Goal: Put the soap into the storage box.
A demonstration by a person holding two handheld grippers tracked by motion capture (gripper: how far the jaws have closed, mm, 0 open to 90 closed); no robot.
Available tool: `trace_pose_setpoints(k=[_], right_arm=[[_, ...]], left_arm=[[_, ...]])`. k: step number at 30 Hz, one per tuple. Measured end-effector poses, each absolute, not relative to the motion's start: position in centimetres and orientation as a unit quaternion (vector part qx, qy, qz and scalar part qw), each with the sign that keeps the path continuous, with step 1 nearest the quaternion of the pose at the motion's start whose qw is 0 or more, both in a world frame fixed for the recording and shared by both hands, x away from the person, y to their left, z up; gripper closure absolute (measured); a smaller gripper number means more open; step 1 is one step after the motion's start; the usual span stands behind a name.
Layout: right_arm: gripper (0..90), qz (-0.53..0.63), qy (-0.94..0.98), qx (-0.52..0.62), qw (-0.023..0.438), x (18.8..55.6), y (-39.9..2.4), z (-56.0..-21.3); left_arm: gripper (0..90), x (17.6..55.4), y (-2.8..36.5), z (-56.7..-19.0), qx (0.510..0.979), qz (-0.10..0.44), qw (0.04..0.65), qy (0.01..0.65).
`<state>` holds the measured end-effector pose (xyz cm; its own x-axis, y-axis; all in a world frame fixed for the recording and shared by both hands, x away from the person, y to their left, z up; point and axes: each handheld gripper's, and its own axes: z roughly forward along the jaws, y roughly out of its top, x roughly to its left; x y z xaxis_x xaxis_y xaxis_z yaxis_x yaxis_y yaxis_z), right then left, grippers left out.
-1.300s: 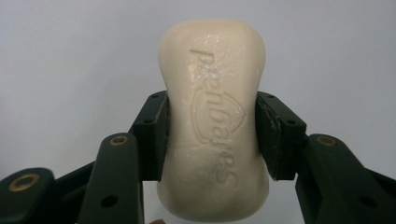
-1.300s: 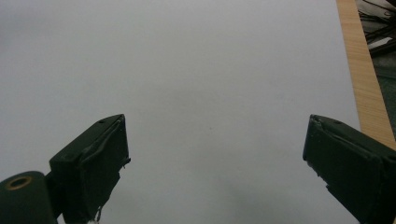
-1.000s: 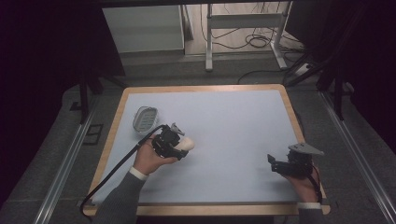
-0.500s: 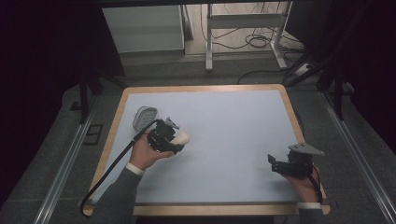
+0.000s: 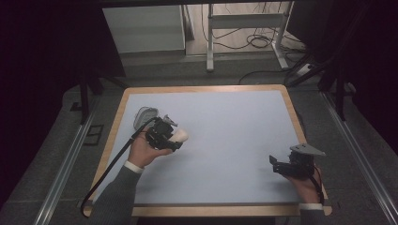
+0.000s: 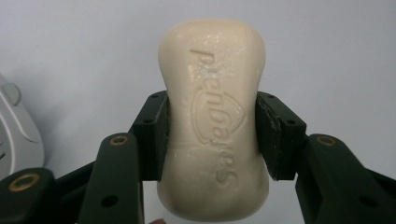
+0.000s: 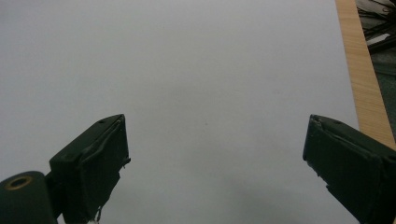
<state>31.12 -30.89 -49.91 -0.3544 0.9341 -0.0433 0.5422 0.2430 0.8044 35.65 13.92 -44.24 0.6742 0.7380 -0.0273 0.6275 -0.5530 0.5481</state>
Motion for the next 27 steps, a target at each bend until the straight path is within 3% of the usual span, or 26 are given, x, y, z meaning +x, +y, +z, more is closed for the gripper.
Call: trace_pose_setpoints(k=[27], right_arm=[[6.6,0.359,0.739,0.501,0.272,31.1,-31.0,-49.9]], left_arm=[[49.5,37.2,14.9,-43.1,0.865,0.114,0.272,0.405]])
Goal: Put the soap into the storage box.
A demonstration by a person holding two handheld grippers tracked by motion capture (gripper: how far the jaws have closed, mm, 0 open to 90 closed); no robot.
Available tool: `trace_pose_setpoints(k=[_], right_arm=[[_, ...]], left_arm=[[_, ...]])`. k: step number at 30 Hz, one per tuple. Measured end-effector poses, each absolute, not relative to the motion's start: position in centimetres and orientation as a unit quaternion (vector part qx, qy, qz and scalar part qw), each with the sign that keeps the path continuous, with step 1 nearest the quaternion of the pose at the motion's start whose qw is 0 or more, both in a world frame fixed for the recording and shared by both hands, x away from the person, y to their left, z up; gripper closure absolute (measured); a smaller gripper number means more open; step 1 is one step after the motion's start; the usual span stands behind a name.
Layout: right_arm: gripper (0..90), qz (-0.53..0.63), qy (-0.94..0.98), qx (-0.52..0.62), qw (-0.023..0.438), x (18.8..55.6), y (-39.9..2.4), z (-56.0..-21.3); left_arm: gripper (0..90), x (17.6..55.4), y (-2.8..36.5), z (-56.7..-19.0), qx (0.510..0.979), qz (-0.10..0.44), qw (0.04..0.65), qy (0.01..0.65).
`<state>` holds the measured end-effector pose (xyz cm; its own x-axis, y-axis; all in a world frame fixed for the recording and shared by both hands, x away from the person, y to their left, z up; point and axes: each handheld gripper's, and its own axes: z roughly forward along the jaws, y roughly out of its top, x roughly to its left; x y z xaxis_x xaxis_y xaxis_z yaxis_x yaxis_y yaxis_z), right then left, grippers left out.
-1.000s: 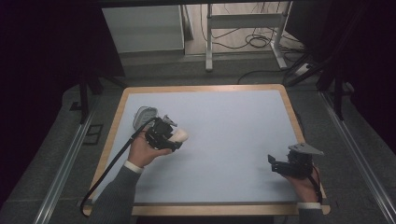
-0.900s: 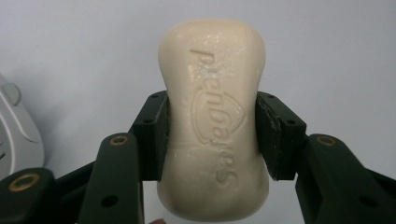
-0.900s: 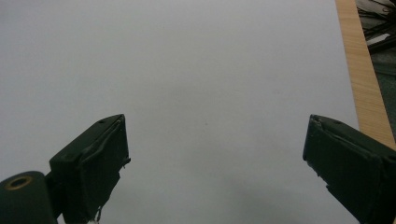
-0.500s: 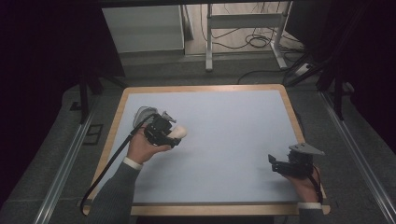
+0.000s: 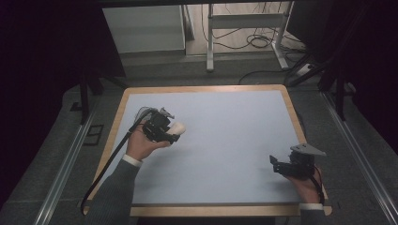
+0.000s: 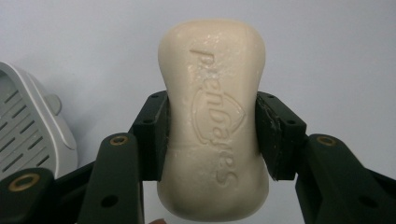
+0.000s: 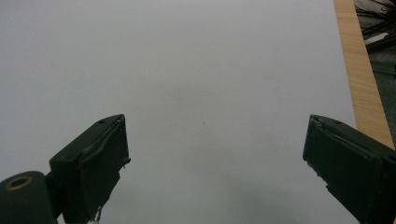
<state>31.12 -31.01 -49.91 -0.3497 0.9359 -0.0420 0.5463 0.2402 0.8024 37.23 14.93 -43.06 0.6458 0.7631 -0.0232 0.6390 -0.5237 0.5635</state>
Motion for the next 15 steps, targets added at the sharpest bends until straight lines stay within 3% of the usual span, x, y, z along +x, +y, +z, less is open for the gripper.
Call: trace_pose_setpoints(k=[15], right_arm=[[6.6,0.358,0.739,0.502,0.273,31.2,-31.1,-49.9]], left_arm=[[49.5,38.7,16.1,-43.1,0.859,0.119,0.267,0.421]])
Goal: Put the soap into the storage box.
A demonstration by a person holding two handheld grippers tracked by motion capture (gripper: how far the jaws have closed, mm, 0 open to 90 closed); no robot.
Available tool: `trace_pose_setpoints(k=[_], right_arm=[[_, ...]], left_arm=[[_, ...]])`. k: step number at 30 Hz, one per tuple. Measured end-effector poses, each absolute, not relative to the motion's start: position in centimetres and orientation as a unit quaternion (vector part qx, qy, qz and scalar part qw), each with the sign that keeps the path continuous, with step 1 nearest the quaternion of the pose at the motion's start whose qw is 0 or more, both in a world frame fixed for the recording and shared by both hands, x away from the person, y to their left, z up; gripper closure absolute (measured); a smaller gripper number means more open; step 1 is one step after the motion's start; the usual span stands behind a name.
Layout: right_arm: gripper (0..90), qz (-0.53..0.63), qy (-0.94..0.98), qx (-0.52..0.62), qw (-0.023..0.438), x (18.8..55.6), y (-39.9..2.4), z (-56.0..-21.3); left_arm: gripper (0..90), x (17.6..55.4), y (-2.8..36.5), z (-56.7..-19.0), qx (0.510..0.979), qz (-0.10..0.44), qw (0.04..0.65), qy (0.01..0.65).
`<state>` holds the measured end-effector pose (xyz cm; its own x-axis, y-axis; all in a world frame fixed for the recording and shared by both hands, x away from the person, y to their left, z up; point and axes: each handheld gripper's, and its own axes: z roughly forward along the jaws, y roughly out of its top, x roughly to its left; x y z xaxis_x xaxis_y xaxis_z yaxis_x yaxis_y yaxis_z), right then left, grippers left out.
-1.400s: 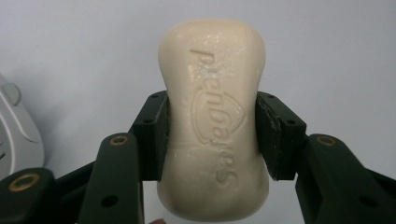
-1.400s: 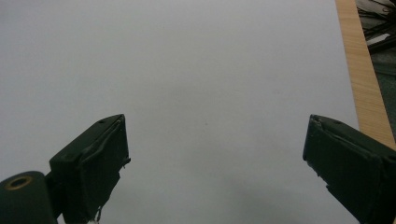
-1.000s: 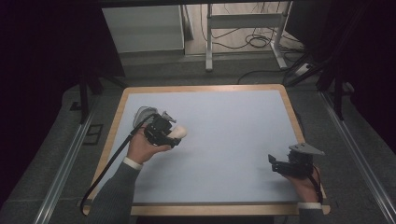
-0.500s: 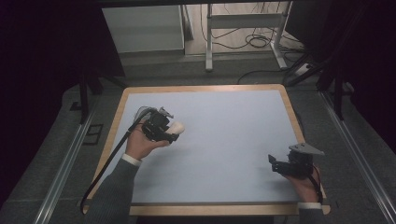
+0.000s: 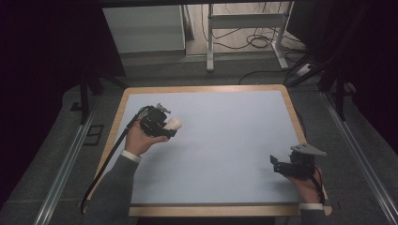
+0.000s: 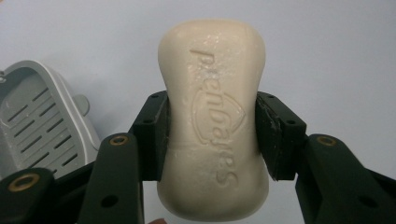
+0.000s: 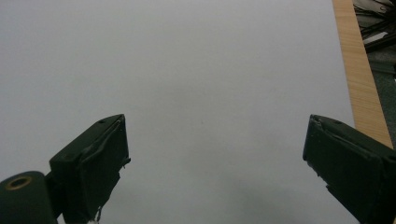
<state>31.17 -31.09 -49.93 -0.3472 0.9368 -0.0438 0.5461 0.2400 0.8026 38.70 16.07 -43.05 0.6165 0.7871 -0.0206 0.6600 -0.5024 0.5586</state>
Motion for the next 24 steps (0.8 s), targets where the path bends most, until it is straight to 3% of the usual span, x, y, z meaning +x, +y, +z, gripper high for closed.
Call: trace_pose_setpoints(k=[24], right_arm=[[6.5,0.354,0.74,0.503,0.272,31.3,-31.1,-50.1]], left_arm=[[49.5,39.9,16.5,-42.0,0.857,0.124,0.264,0.425]])
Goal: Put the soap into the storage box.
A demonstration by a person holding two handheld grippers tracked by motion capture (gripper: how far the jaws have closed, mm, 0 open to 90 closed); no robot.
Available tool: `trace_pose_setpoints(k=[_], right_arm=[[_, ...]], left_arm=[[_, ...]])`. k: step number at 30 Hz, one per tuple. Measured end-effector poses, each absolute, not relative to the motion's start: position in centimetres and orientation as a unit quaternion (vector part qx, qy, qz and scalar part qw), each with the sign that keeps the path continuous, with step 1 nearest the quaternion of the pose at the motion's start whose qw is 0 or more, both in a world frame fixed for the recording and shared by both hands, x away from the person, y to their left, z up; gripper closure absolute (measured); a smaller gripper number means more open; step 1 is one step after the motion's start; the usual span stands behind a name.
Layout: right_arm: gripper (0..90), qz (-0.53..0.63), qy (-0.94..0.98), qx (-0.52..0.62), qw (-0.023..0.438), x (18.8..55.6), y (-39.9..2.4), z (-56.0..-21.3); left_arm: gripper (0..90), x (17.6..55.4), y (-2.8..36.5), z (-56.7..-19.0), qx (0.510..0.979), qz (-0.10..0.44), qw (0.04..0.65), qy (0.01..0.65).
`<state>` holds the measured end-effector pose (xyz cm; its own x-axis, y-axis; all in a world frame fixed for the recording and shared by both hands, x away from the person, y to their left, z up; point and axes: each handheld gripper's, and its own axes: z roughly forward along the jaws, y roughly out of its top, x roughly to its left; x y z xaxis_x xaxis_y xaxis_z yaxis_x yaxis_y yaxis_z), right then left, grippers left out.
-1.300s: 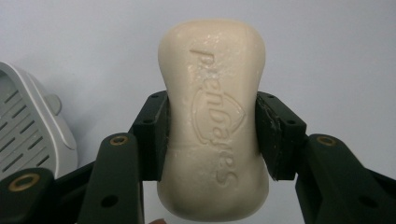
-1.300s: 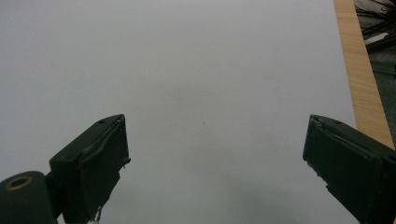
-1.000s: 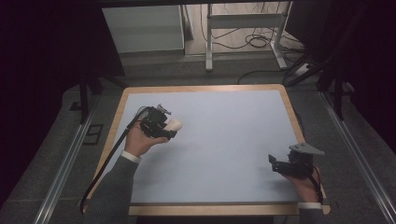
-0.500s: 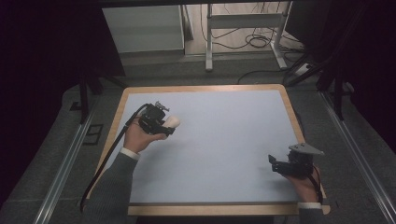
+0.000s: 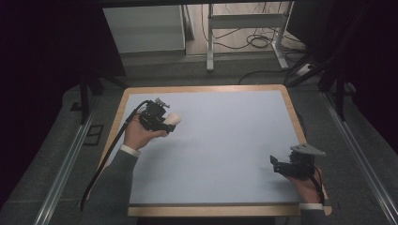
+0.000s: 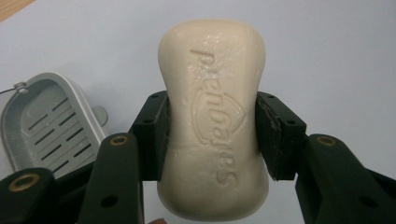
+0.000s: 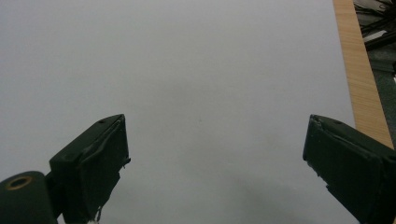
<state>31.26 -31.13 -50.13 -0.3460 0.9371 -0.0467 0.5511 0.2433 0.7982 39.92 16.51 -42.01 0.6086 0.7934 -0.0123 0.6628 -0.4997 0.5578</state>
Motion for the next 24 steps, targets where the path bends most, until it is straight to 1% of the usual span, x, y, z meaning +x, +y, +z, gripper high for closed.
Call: trace_pose_setpoints(k=[24], right_arm=[[6.5,0.352,0.741,0.504,0.271,31.3,-31.1,-50.3]], left_arm=[[49.5,41.2,17.3,-41.0,0.851,0.13,0.264,0.436]])
